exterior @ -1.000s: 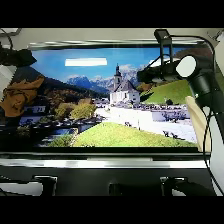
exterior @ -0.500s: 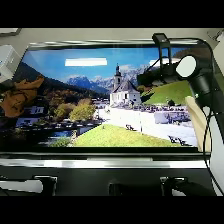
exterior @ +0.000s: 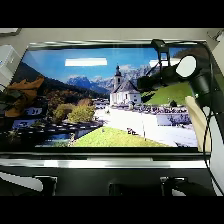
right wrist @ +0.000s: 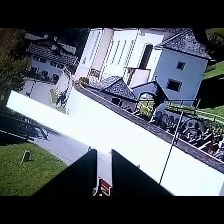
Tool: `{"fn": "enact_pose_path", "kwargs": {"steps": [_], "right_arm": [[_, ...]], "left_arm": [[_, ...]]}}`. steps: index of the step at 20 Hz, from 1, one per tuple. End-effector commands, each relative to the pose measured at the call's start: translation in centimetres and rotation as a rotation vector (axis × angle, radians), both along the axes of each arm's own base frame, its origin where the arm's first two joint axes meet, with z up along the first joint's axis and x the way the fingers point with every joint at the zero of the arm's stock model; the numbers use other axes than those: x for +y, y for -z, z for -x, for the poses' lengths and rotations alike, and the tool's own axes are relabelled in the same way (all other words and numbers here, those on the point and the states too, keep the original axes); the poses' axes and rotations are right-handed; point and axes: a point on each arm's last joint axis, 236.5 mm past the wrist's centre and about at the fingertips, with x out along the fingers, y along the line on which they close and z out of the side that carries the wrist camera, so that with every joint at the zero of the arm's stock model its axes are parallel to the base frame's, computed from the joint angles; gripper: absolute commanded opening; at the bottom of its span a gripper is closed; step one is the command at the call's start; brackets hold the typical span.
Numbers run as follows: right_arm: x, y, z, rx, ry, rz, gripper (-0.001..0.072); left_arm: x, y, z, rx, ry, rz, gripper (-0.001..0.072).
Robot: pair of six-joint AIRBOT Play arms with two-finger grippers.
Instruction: Fold the clothes and pants, and hang the long-sleeved shirts on hangers.
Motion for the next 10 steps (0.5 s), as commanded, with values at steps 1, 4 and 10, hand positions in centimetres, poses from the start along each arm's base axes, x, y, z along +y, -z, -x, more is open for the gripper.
{"fn": "enact_pose_path", "kwargs": {"steps": [1,4,10], "right_arm": [[0.2,0.2,0.6,0.030,0.005,-0.010,0.0148],[0.6,0.0,0.7,0.034,0.001,-0.031,0.0148],[0.7,-1.5,0.8,0.024,0.064,-0.080,0.0148]], "left_arm": [[-0.9,2.7,-2.6,-0.075,-0.015,0.045,0.0624],[-2.7,3.1,-2.8,-0.052,0.009,0.074,0.0020],[-12.2,-4.5,-4.2,-0.031,0.199,0.139,0.0016]]}}
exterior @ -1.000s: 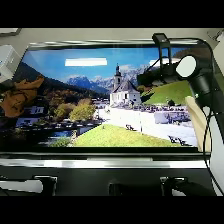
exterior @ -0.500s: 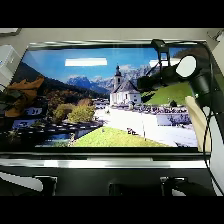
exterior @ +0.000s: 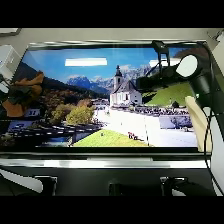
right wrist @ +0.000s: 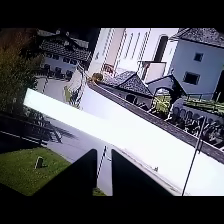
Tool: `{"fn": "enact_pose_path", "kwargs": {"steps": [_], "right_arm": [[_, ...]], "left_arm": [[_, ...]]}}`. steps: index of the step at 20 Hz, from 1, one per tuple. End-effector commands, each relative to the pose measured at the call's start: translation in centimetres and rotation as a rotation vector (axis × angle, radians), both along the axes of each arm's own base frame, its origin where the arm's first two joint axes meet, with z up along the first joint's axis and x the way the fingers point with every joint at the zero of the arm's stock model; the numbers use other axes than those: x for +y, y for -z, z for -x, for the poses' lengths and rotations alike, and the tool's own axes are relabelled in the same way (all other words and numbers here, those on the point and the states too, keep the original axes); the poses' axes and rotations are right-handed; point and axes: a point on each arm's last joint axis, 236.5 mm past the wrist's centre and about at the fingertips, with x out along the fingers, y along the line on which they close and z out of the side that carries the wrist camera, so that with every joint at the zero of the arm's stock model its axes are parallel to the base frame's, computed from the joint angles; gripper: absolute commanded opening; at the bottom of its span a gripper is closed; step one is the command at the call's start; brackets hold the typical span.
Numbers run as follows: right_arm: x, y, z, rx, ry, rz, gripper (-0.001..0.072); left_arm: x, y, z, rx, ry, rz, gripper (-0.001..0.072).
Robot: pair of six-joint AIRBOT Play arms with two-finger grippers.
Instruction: Fold the clothes and pants, and hang the long-sleeved shirts on hangers.
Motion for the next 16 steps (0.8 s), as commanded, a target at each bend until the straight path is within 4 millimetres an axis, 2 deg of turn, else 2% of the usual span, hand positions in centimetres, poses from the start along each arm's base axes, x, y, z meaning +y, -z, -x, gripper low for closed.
{"fn": "enact_pose_path", "kwargs": {"steps": [1,3,5,6,9,11,13,16], "right_arm": [[-0.4,-1.6,0.1,-0.027,0.055,-0.022,0.0148],[-1.6,-3.1,0.6,-0.064,0.086,0.006,0.0148],[-3.3,-4.8,1.5,-0.109,0.106,0.056,0.0148],[-4.2,-5.8,2.2,-0.134,0.114,0.082,0.0148],[-6.5,-8.4,4.4,-0.192,0.139,0.144,0.0148],[-7.5,-10.0,6.0,-0.223,0.148,0.163,0.0147],[-8.2,-11.4,7.3,-0.266,0.134,0.187,0.0140],[-9.4,-11.6,9.0,-0.247,0.140,0.224,0.0140]], "left_arm": [[-8.9,-4.2,0.2,0.035,0.182,0.064,0.0016],[-17.4,-6.4,1.6,0.070,0.330,0.134,0.0016],[-26.8,-8.1,4.2,0.114,0.507,0.205,0.0016],[-31.5,-8.5,6.1,0.147,0.604,0.229,0.0016],[-42.3,-7.9,12.4,0.263,0.794,0.248,0.0017],[-47.7,-7.5,15.4,0.286,0.852,0.259,0.0016],[-51.8,-6.3,18.4,0.334,0.863,0.278,0.0016],[-54.7,-3.9,21.6,0.415,0.861,0.267,0.0016]]}}
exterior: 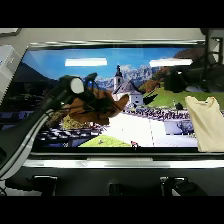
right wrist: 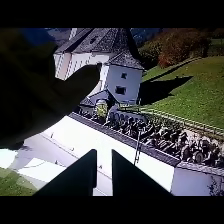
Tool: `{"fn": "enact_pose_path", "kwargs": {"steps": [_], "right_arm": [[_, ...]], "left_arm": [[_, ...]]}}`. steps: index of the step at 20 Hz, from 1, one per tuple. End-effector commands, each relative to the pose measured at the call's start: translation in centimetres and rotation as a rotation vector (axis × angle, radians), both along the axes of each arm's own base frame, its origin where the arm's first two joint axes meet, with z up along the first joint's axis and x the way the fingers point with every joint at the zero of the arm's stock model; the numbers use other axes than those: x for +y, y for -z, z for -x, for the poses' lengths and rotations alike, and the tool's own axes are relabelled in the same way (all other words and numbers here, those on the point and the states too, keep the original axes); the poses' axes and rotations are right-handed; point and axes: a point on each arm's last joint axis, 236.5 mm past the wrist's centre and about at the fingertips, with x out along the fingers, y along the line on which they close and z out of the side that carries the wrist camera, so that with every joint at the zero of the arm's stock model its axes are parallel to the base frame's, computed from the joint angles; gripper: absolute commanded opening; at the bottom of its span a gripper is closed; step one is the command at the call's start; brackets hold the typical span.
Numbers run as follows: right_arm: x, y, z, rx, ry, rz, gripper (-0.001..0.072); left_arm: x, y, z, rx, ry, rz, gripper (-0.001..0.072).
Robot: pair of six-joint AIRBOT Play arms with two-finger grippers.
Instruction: Fold the clothes and pants, and hang the long-sleeved shirts on hangers.
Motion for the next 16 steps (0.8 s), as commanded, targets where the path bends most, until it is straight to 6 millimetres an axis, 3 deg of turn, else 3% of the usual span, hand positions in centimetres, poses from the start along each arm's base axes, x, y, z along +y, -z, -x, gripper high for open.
{"fn": "enact_pose_path", "kwargs": {"steps": [1,3,4,5,6,8,10,11,14,16], "right_arm": [[-1.6,0.0,2.4,0.037,0.010,0.057,0.0145],[-1.7,0.8,3.1,0.080,-0.006,0.081,0.0161],[-1.7,0.8,3.1,0.078,-0.021,0.091,0.0262],[-1.5,0.7,3.0,0.067,-0.040,0.096,0.0325],[-1.3,0.4,2.8,0.053,-0.043,0.083,0.0325],[-1.3,0.4,2.2,0.039,-0.038,0.085,0.0327],[-2.9,1.6,0.7,0.076,0.040,0.064,0.0331],[-3.8,2.5,-0.4,0.112,0.095,0.003,0.0387],[-4.7,6.0,-3.9,0.287,0.146,-0.355,0.0390],[-5.7,9.4,-5.9,0.435,0.162,-0.572,0.0555]], "left_arm": [[-4.2,2.4,4.8,0.086,0.032,-0.040,0.0016],[-4.4,3.1,5.6,0.106,0.048,-0.057,0.0022],[-4.0,2.9,5.5,0.108,0.045,-0.058,0.0054],[-3.5,2.3,5.3,0.108,0.041,-0.058,0.0147],[-2.7,1.4,4.9,0.096,0.048,-0.054,0.0277],[-0.7,-1.0,4.1,0.052,0.078,-0.040,0.0442],[1.7,-3.7,3.1,0.000,0.088,-0.029,0.0454],[3.1,-5.1,2.5,-0.035,0.089,-0.025,0.0454],[8.3,-8.0,0.7,-0.141,0.102,-0.078,0.0452],[12.8,-8.5,0.0,-0.176,0.129,-0.182,0.0452]]}}
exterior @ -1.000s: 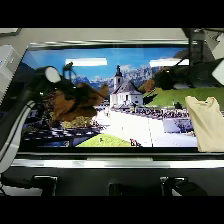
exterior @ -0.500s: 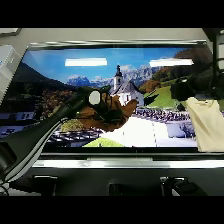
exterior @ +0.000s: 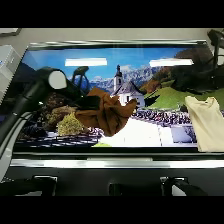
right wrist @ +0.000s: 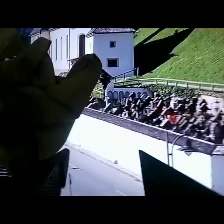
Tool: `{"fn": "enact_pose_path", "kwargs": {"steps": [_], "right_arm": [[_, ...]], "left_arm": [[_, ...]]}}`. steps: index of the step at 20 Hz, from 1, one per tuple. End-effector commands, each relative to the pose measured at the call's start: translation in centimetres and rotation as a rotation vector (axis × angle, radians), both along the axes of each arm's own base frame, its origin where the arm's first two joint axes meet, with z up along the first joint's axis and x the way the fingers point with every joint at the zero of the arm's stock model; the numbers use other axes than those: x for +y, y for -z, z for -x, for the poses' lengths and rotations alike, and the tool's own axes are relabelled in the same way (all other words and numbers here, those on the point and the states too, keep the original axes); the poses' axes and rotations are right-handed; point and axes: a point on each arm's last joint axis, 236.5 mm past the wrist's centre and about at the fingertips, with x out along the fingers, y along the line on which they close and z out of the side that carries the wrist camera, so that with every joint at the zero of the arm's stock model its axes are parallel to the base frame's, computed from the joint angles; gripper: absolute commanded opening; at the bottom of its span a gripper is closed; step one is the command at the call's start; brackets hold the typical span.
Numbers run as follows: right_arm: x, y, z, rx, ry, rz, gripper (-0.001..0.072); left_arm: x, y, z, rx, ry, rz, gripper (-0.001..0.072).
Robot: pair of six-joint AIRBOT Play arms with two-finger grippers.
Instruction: Fold the clothes and pants, and hang the long-sleeved shirts on hangers.
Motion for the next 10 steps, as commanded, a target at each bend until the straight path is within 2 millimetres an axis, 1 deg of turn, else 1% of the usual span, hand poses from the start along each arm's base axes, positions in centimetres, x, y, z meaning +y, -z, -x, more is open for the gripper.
{"fn": "enact_pose_path", "kwargs": {"steps": [1,2,4,7,9,10], "right_arm": [[-0.4,4.3,-3.1,0.197,0.047,-0.408,0.0556],[0.4,6.3,-3.6,0.267,0.032,-0.468,0.0556],[3.9,10.0,-4.1,0.376,-0.020,-0.519,0.0556],[9.6,15.4,-3.6,0.486,-0.129,-0.454,0.0556],[12.1,18.5,-4.1,0.499,-0.143,-0.393,0.0556],[12.7,20.0,-4.5,0.508,-0.122,-0.362,0.0557]], "left_arm": [[7.5,-1.4,-1.0,-0.067,0.045,-0.159,0.0451],[8.9,-1.2,-1.1,-0.059,0.035,-0.193,0.0452],[11.0,-1.0,-1.7,-0.055,-0.004,-0.233,0.0452],[12.4,-1.1,-2.7,-0.068,-0.045,-0.229,0.0452],[13.6,-1.1,-3.2,-0.067,-0.078,-0.229,0.0452],[14.2,-1.0,-3.4,-0.067,-0.095,-0.228,0.0453]]}}
